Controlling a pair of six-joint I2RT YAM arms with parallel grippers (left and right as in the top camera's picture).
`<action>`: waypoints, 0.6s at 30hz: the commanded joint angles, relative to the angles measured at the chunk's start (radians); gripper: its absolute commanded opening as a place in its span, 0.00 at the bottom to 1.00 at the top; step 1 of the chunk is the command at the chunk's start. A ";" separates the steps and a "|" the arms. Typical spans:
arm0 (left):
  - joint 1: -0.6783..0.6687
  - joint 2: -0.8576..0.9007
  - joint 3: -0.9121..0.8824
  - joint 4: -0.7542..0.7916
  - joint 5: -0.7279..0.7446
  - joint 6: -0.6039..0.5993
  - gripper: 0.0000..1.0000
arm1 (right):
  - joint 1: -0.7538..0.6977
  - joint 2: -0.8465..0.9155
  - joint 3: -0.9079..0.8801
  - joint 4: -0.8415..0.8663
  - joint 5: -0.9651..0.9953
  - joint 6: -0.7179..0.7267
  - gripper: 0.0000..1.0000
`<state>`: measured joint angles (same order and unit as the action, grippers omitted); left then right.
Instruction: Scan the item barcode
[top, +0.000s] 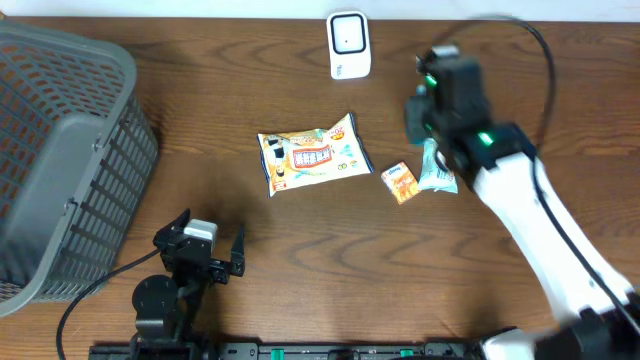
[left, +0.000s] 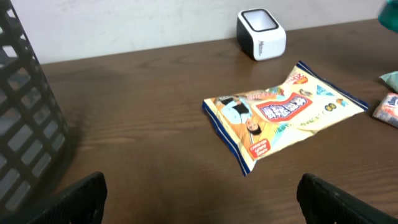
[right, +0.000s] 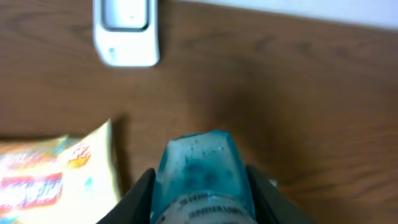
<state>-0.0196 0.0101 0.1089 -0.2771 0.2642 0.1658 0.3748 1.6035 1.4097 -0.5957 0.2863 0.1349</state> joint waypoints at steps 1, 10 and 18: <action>0.005 -0.004 -0.014 -0.026 0.013 0.017 0.98 | 0.043 0.122 0.208 -0.018 0.282 -0.055 0.01; 0.005 -0.004 -0.014 -0.026 0.013 0.017 0.98 | 0.152 0.480 0.560 0.014 0.601 -0.302 0.01; 0.005 -0.004 -0.014 -0.026 0.013 0.017 0.98 | 0.218 0.715 0.625 0.547 0.871 -0.843 0.01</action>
<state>-0.0196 0.0109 0.1089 -0.2775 0.2642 0.1658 0.5705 2.2734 1.9919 -0.2050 0.9482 -0.3672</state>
